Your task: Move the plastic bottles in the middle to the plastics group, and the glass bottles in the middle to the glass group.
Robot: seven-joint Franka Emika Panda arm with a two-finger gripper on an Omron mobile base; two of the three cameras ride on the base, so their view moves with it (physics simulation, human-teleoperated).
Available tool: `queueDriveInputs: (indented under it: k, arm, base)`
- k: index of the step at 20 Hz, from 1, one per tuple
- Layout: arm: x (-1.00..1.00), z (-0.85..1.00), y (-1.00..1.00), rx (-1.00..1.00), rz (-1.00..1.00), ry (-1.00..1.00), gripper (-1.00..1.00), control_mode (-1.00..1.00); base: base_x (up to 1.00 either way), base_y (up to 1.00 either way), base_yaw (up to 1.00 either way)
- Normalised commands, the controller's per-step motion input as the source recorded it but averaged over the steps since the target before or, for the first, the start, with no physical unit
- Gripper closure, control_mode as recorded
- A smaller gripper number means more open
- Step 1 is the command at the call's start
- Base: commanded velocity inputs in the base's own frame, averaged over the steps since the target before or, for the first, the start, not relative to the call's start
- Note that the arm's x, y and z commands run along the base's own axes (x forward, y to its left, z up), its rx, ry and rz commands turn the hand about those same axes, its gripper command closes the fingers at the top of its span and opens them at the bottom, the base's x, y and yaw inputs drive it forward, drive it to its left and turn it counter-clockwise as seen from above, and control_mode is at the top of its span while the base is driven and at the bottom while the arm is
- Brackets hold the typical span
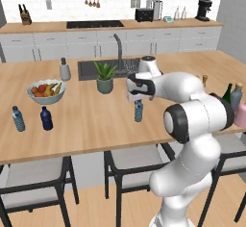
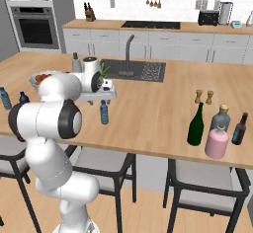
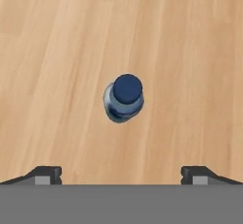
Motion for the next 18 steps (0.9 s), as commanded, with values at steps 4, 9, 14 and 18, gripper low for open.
queueDriveInputs:
  k: [4,9,14,18]
  arm:
    - [0.36,-0.03,0.00,0.00,-0.02,0.00,-1.00,-1.00]
    - [0.22,-0.01,0.00,0.00,-0.02,0.00,-1.00,-1.00]
    - [0.13,-0.08,0.00,0.00,-0.02,0.00,-1.00,-1.00]
    - [0.03,-0.12,0.00,0.00,0.00,0.00,-1.00,-1.00]
  base:
    - [0.00,0.00,0.00]
    - [0.00,0.00,0.00]
    - [0.00,0.00,0.00]
    - [0.00,0.00,0.00]
